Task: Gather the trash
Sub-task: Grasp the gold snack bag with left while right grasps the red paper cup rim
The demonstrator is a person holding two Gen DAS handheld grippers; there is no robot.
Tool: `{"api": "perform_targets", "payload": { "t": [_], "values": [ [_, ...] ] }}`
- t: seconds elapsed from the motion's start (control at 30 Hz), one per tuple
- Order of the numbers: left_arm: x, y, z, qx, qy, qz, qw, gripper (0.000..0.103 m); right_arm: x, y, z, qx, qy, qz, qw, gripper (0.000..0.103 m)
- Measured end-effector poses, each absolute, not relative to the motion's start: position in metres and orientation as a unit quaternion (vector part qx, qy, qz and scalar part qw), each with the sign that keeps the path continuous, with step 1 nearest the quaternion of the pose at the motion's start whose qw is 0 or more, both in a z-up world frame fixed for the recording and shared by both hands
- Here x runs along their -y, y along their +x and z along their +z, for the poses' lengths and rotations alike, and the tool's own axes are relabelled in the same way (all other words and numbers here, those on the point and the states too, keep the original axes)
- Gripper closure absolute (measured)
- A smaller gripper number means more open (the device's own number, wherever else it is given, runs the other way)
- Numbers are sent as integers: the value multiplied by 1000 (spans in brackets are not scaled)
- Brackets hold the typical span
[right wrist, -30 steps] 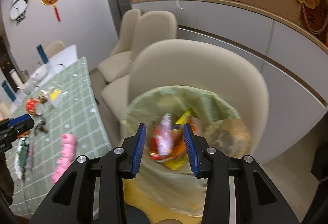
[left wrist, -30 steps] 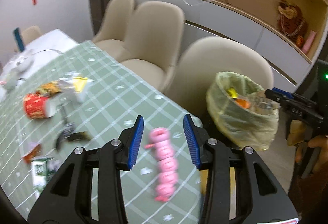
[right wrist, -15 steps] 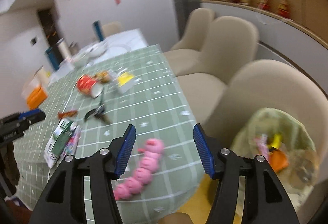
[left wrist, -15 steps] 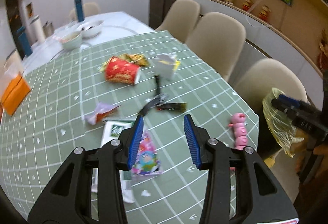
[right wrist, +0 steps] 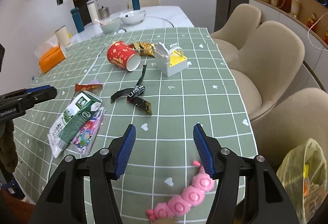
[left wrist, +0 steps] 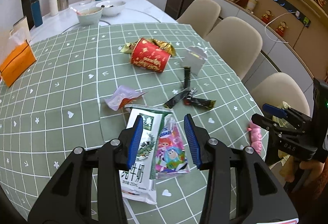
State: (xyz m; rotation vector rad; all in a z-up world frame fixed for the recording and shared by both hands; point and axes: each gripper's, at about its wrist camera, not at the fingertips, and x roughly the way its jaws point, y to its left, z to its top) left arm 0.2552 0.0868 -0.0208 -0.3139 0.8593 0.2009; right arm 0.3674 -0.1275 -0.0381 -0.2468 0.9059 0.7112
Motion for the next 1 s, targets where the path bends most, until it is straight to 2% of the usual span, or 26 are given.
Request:
{"api": "perform_targets", "payload": {
  "t": [0.23, 0.33, 0.5, 0.6, 0.7, 1.0],
  "values": [
    [-112, 277, -37, -416, -173, 62, 891, 63, 106, 382, -49, -420, -137, 326, 836, 48],
    [-139, 303, -39, -406, -205, 38, 890, 58, 104, 386, -48, -399, -158, 301, 852, 48],
    [-183, 365, -36, -375, -231, 28, 897, 55, 112, 395, -46, -395, -145, 290, 859, 48],
    [-199, 405, -37, -371, -203, -6, 906, 53, 118, 397, -46, -405, -127, 308, 852, 48],
    [-205, 436, -45, -399, -164, -35, 902, 53, 124, 394, -45, -400, -126, 313, 852, 48],
    [-242, 492, -60, -412, -137, 11, 901, 51, 110, 403, -49, -401, -134, 339, 840, 48]
  ]
}}
